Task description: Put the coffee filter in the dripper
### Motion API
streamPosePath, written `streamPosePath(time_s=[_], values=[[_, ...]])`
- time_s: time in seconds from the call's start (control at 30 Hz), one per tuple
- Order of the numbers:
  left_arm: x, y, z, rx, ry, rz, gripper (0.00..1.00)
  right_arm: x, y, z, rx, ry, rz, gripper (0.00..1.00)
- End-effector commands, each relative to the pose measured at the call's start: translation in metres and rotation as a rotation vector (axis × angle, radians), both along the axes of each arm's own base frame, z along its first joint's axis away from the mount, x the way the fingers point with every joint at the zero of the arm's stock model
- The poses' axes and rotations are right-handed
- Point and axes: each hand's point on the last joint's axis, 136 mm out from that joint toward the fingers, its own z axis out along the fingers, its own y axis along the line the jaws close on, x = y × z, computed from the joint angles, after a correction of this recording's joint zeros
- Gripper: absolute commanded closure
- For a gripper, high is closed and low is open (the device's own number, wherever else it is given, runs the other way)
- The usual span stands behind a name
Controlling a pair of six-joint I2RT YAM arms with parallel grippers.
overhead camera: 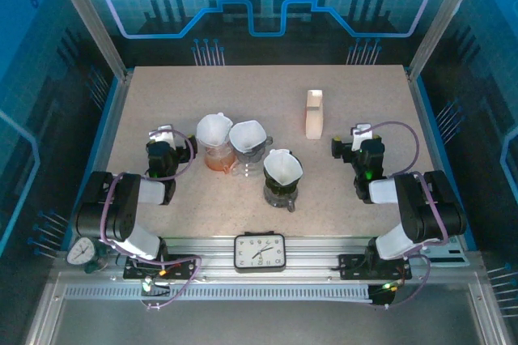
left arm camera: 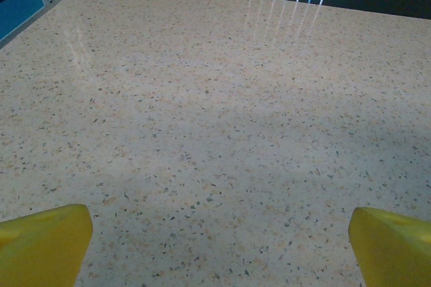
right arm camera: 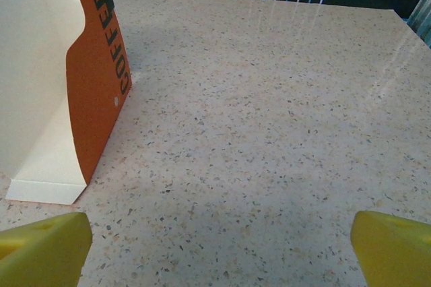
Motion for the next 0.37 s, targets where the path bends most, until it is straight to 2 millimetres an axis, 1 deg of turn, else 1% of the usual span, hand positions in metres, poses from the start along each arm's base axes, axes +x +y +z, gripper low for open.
streamPosePath(time_s=[0.0, 0.13, 0.2, 0.33], values=[[0.005, 0.000, 0.012, 0.021, -0.046, 0.000, 0.01, 0.006, 0.000, 0.011, 0.002, -0.035, 0.003, 0.00], [0.005, 0.000, 0.011, 0.022, -0.045, 0.001, 0.01, 0.007, 0.002, 0.011, 0.001, -0.034, 0.013, 0.00], [0.005, 0.000, 0.011, 0.022, -0.044, 0.001, 0.01, 0.008, 0.010, 0.009, -0.002, -0.021, 0.064, 0.00], [0.005, 0.000, 0.011, 0.021, -0.045, 0.000, 0.01, 0.008, 0.011, 0.010, -0.002, -0.022, 0.068, 0.00]])
